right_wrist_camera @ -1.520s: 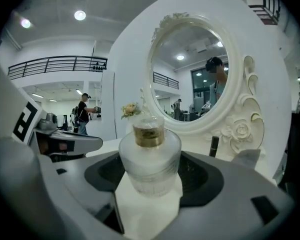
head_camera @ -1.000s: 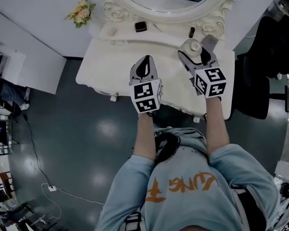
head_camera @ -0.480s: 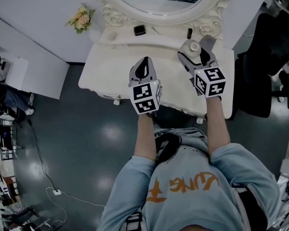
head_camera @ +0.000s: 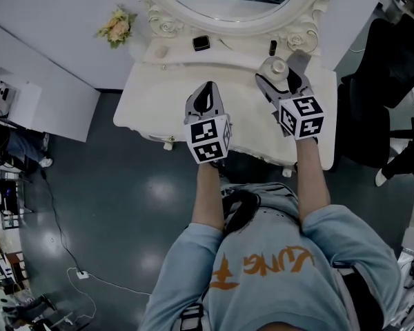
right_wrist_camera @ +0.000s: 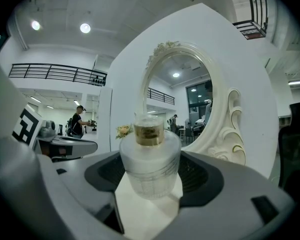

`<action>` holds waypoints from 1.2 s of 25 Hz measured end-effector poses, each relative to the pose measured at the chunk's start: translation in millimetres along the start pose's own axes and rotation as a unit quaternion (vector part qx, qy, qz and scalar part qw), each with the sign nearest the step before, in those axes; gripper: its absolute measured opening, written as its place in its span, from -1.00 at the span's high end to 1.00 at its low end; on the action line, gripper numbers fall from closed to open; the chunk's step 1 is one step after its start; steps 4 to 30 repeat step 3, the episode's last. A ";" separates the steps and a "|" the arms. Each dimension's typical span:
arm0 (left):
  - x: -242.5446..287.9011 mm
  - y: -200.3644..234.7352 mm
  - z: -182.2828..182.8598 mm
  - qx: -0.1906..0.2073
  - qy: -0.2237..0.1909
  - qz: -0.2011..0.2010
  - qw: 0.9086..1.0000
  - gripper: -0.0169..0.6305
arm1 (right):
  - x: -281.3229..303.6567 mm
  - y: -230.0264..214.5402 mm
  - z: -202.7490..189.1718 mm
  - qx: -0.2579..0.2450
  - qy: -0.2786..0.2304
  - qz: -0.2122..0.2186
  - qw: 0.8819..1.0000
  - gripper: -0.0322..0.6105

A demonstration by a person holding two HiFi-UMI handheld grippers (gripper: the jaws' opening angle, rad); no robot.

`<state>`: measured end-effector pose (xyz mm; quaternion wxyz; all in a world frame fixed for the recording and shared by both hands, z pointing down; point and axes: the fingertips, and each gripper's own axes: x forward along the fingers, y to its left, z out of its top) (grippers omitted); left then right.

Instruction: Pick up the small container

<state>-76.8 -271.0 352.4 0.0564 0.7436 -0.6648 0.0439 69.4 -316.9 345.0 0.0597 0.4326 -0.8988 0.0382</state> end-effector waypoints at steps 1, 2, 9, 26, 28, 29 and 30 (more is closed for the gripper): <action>0.4 0.7 0.2 0.000 0.000 0.000 1.000 0.88 | 0.7 0.0 0.2 0.000 0.000 0.000 1.000 -0.12; 0.8 1.4 0.4 0.000 0.001 0.001 1.000 0.88 | 1.5 0.1 0.5 -0.001 0.001 0.001 1.000 -0.12; 1.2 2.1 0.6 0.000 0.001 0.001 1.000 0.88 | 2.3 0.2 0.7 -0.001 0.001 0.001 1.000 -0.12; 1.2 2.1 0.6 0.000 0.001 0.001 1.000 0.88 | 2.3 0.2 0.7 -0.001 0.001 0.001 1.000 -0.12; 1.2 2.1 0.6 0.000 0.001 0.001 1.000 0.88 | 2.3 0.2 0.7 -0.001 0.001 0.001 1.000 -0.12; 1.2 2.1 0.6 0.000 0.001 0.001 1.000 0.88 | 2.3 0.2 0.7 -0.001 0.001 0.001 1.000 -0.12; 1.2 2.1 0.6 0.000 0.001 0.001 1.000 0.88 | 2.3 0.2 0.7 -0.001 0.001 0.001 1.000 -0.12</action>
